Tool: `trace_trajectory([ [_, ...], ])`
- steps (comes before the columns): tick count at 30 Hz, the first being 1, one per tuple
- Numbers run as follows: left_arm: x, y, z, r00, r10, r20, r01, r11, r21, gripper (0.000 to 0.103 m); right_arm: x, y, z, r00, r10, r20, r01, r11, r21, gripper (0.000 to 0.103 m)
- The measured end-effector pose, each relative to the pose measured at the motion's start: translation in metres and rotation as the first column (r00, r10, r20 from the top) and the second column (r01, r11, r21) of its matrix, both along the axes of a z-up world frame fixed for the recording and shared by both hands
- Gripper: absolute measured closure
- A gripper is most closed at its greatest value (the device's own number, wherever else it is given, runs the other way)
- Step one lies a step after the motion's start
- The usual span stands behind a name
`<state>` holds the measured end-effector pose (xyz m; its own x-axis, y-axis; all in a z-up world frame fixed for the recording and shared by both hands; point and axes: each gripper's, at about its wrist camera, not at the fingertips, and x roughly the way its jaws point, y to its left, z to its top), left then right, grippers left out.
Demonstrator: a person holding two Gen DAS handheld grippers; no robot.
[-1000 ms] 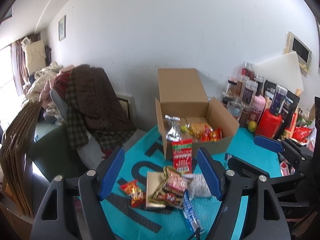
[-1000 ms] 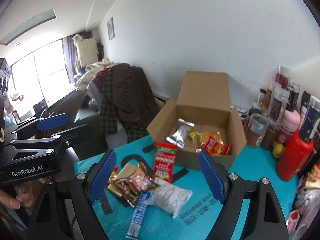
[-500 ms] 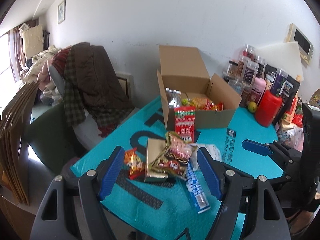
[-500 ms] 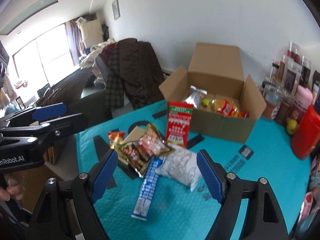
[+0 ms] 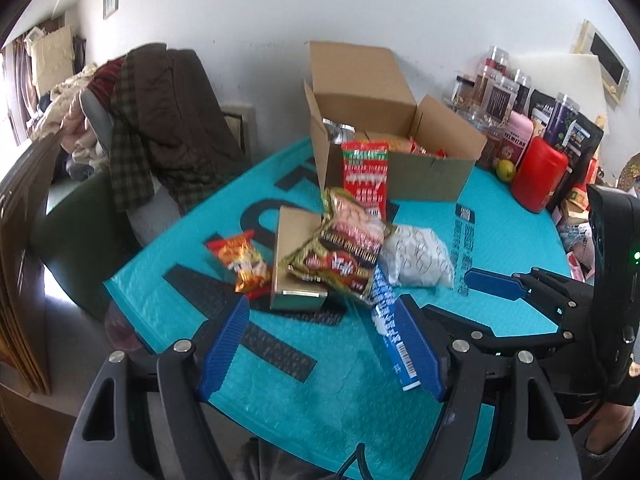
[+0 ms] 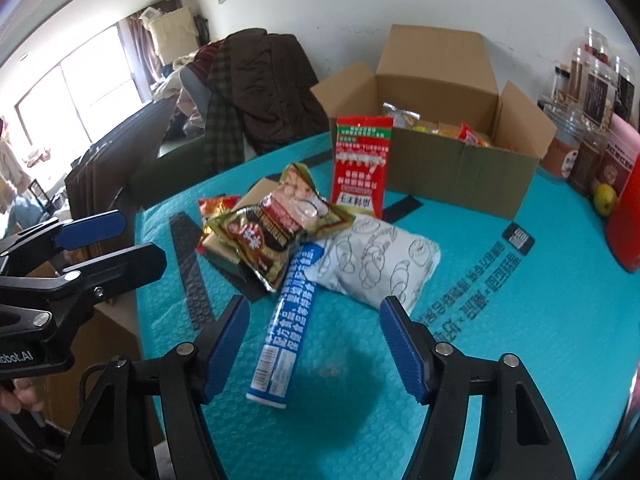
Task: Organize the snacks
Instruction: 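Grasp the gold box with the left tool while the right tool grasps the blue tube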
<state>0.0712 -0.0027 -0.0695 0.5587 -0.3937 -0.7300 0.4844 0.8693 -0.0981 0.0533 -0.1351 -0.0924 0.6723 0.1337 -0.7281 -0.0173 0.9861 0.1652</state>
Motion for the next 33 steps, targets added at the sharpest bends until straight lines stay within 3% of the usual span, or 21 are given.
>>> trace_trajectory([
  [8,0.014,0.004,-0.033,0.996,0.001,-0.089,-0.002,1.0,-0.016,0.028,0.014,0.009,-0.026,0.996,0.027,-0.082,-0.026,1.0,0.008,0.041],
  [17,0.031,0.005,-0.051,0.997,0.002,-0.079,-0.005,0.999,-0.04,0.028,0.03,0.014,-0.045,0.989,0.042,-0.141,-0.041,0.999,0.013,0.043],
  [20,0.035,0.0,-0.055,0.998,-0.007,-0.066,0.005,0.999,-0.034,0.028,0.035,0.015,-0.051,0.986,0.049,-0.16,-0.047,0.999,0.015,0.048],
  [22,0.039,-0.005,-0.058,0.998,-0.007,-0.057,0.006,1.0,-0.019,0.028,0.035,0.017,-0.051,0.987,0.055,-0.152,-0.056,0.998,-0.006,0.064],
  [24,0.044,-0.009,-0.061,0.999,0.007,-0.04,-0.007,1.0,0.006,0.028,0.036,0.016,-0.05,0.987,0.039,-0.154,-0.045,0.998,-0.033,0.074],
  [25,0.046,-0.01,-0.063,0.999,0.015,-0.033,-0.014,1.0,0.018,0.028,0.037,0.013,-0.051,0.987,0.03,-0.156,-0.036,0.999,-0.041,0.075],
  [31,0.054,-0.019,-0.07,1.0,0.007,-0.021,-0.006,0.999,0.044,0.054,0.03,0.005,-0.05,0.987,0.023,-0.161,-0.033,0.998,-0.062,0.075],
  [33,0.053,-0.024,-0.071,1.0,0.004,-0.007,-0.003,0.998,0.063,0.055,0.026,0.002,-0.05,0.987,0.021,-0.162,-0.033,0.997,-0.07,0.075],
])
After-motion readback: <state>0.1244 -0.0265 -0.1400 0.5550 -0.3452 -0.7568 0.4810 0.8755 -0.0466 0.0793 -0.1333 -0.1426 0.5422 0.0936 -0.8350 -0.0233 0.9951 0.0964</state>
